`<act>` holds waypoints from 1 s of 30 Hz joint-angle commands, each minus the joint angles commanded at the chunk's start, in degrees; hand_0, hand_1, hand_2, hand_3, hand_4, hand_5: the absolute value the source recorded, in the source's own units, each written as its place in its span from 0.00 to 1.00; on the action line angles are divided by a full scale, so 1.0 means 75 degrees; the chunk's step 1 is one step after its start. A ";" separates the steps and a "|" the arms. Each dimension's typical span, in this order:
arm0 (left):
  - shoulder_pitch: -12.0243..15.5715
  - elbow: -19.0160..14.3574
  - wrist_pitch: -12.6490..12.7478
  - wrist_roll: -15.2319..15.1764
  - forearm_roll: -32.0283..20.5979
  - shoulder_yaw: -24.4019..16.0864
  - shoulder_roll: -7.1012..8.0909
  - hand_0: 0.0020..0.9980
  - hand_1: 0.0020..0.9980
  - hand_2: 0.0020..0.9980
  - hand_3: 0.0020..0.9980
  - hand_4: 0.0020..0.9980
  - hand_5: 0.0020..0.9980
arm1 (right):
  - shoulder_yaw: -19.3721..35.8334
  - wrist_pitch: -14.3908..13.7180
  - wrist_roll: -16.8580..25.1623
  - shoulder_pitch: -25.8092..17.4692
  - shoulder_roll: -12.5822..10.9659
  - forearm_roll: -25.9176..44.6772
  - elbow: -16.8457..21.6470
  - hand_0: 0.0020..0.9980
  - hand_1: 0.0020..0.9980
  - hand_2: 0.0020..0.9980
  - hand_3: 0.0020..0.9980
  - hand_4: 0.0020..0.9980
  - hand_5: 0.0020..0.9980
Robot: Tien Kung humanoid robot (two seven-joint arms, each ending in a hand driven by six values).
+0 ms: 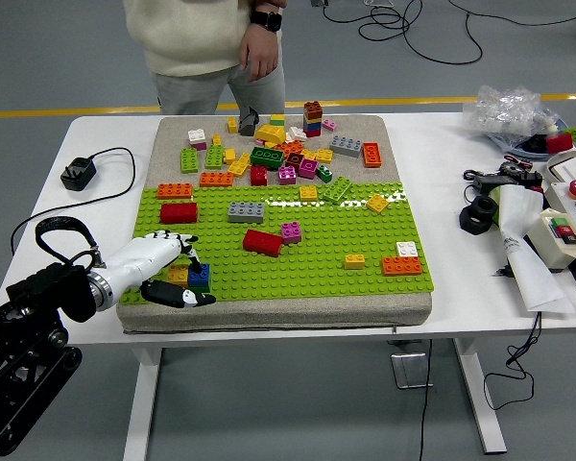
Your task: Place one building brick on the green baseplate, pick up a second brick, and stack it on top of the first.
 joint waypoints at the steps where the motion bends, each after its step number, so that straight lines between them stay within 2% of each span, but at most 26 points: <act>1: 0.0002 0.0000 0.0003 0.0002 0.0006 0.0016 -0.0003 1.00 0.99 0.98 0.60 0.97 0.67 | -0.0007 0.0000 0.0000 -0.0005 0.0003 0.0007 0.0000 0.77 0.70 0.74 0.75 1.00 0.63; 19: 0.0003 0.0064 0.0003 0.0024 0.0042 0.0076 0.0017 1.00 0.99 0.97 0.60 0.97 0.65 | -0.0029 -0.0001 -0.0001 -0.0012 0.0014 0.0001 0.0000 0.77 0.70 0.74 0.75 1.00 0.63; 24: 0.0014 -0.0123 0.0056 -0.0015 -0.0245 -0.0094 0.0044 1.00 0.98 0.96 0.60 0.97 0.65 | -0.0032 0.0002 -0.0003 -0.0024 0.0019 0.0001 0.0000 0.77 0.70 0.74 0.75 1.00 0.63; 30: -0.0056 -0.0594 0.0115 -0.0071 -0.0684 -0.0401 0.0123 1.00 0.97 0.92 0.60 0.97 0.65 | -0.0035 0.0008 -0.0006 -0.0023 0.0021 -0.0007 0.0000 0.77 0.70 0.74 0.75 1.00 0.63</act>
